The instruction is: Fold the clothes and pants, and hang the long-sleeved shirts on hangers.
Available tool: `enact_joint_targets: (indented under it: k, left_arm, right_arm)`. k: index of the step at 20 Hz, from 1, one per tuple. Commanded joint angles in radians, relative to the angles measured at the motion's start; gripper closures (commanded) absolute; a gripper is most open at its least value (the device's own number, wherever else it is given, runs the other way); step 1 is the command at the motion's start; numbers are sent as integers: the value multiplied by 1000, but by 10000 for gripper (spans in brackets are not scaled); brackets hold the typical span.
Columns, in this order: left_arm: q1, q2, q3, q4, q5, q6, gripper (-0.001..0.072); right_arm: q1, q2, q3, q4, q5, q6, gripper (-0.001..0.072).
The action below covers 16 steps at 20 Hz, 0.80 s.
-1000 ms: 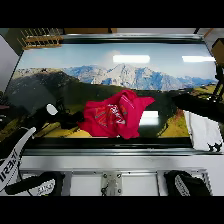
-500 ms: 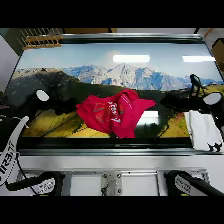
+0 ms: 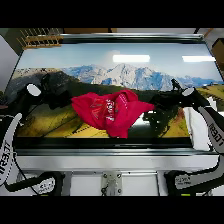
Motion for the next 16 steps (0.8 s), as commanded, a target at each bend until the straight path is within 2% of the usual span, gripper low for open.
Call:
enact_joint_targets:
  k: [1,2,3,4,5,7,8,11,13,16]
  left_arm:
    - [2,1,3,1,2,2,697]
    - [2,1,3,1,3,2,697]
    - [2,1,3,0,5,2,697]
    - [2,1,3,1,5,2,697]
    - [2,1,3,1,5,2,697]
    - [3,2,3,1,5,3,697]
    - [6,2,4,1,5,12,697]
    - [51,18,96,1,-35,24,697]
    - [100,80,216,1,-61,31,697]
    - [153,224,385,0,-88,31,697]
  right_arm:
    - [49,-37,14,1,1,-40,104]
    - [64,-37,14,0,1,-43,108]
    - [77,-37,14,0,1,-51,169]
    - [90,-37,14,1,1,-51,326]
    - [98,-37,14,0,1,-51,448]
    - [103,-34,16,1,8,-80,515]
    - [100,-25,23,-7,25,-100,693]
    - [69,79,88,-97,36,-102,696]
    - [29,219,172,-160,66,-102,696]
    - [-34,455,261,-167,133,-102,696]
